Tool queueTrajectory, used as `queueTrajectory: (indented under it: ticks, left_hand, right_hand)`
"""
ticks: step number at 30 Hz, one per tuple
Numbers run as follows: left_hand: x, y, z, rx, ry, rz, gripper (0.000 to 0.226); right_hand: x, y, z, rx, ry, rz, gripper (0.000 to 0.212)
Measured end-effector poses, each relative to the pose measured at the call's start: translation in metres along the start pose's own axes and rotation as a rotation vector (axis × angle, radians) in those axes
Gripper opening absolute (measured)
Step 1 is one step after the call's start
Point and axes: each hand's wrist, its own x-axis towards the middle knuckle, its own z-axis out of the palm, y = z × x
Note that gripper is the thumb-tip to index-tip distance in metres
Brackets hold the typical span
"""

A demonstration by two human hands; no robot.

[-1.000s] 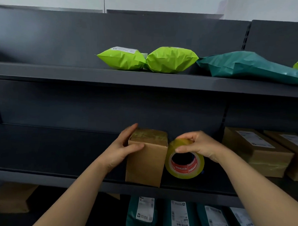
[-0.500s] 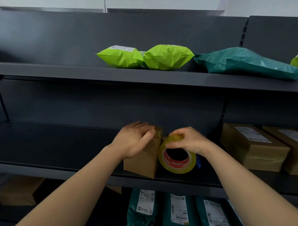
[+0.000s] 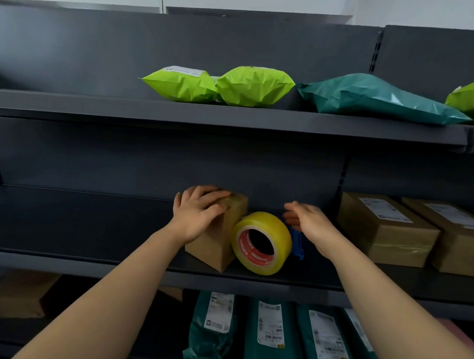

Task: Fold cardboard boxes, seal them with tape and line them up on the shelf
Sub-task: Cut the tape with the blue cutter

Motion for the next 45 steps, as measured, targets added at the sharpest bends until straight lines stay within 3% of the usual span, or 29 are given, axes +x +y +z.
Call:
queueTrajectory:
  ticks: [3,12,16,24,26,28,30,33,37,41,45]
  left_hand:
    - [0.002,0.002,0.004,-0.043,0.032,-0.020,0.050]
    - [0.010,-0.004,0.008,-0.109,0.062,-0.026,0.038]
    - [0.012,-0.008,0.008,-0.128,0.070,-0.009,0.035]
    - [0.018,-0.012,0.006,-0.076,0.078,-0.042,0.033]
    - [0.018,-0.011,0.005,-0.066,0.056,-0.048,0.032]
    - [0.015,-0.009,0.005,-0.073,0.033,-0.042,0.029]
    - [0.011,-0.008,0.004,-0.071,-0.011,-0.029,0.040]
    - [0.005,-0.013,-0.002,-0.029,-0.019,0.006,0.054]
    - [-0.002,-0.012,-0.005,-0.045,-0.026,-0.031,0.057]
    - [-0.006,-0.011,0.000,-0.141,-0.002,-0.047,0.051]
    - [-0.012,-0.002,0.010,-0.262,0.251,-0.234,0.049]
  right_hand:
    - [0.016,0.021,-0.015,-0.186,0.074,0.037,0.035]
    - [0.050,0.070,0.005,-0.630,-0.080,0.129,0.049]
    - [0.052,0.079,0.007,-0.738,-0.038,0.067,0.040]
    - [0.034,0.071,-0.003,-0.581,0.032,0.037,0.043]
    - [0.027,0.055,-0.006,-0.351,0.089,0.019,0.044]
    - [0.020,0.031,-0.005,0.009,0.094,0.025,0.026]
    - [0.010,0.003,-0.003,0.326,-0.005,0.042,0.005]
    - [-0.005,-0.032,0.005,0.569,-0.167,0.024,0.010]
    - [-0.011,-0.057,0.022,0.596,-0.294,0.003,0.023]
    - [-0.007,-0.061,0.037,0.385,-0.354,-0.007,0.027]
    - [-0.004,-0.062,0.042,0.358,-0.349,0.026,0.030]
